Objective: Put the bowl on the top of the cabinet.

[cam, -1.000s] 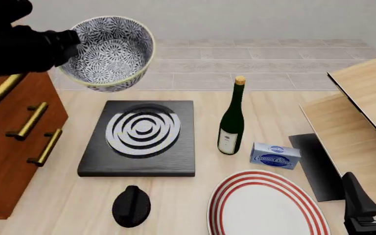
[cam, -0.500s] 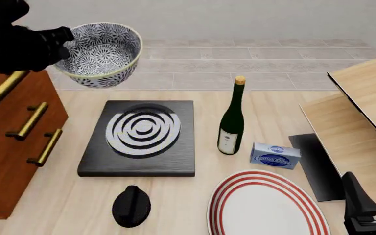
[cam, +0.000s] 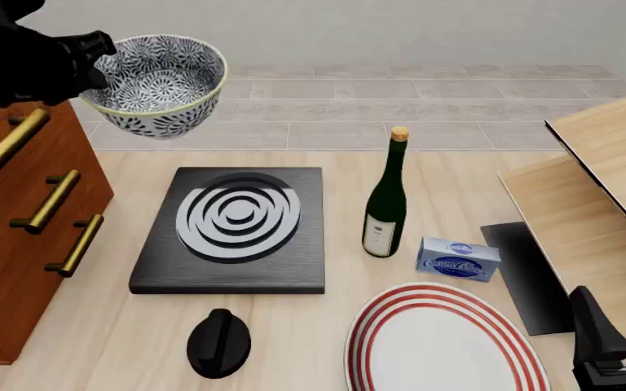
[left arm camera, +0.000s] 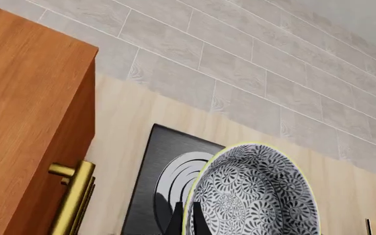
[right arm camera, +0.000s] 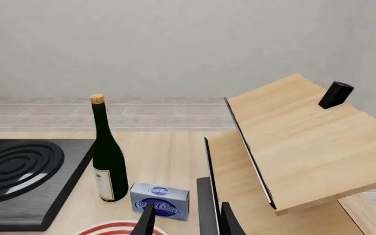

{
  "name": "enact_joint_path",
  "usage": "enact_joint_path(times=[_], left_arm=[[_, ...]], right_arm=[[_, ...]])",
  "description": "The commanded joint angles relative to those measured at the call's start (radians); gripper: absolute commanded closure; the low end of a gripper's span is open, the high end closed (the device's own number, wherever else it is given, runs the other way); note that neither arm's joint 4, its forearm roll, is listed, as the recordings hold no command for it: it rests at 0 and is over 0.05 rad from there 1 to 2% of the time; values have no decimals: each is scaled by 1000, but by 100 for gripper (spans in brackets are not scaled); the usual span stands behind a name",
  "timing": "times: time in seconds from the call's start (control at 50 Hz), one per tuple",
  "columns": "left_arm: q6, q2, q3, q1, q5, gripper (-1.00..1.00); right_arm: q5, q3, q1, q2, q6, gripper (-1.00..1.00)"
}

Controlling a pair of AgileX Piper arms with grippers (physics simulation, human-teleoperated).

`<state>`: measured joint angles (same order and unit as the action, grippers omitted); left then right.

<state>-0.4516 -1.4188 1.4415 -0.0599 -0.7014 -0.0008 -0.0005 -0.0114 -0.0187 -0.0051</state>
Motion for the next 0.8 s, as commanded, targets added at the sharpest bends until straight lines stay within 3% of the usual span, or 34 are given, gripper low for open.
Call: enact_joint_path(times=[0.02,0.54,0.8], left_arm=[[1,-27,70,18,-57,100],[-81,-1,153,71,-137,100],[-88,13,251,158,-213,100]], right_arm=[[-5,0,1,-6,-2,-100],[6,0,1,7,-2,-100],[3,0,1,1,-1,-100]])
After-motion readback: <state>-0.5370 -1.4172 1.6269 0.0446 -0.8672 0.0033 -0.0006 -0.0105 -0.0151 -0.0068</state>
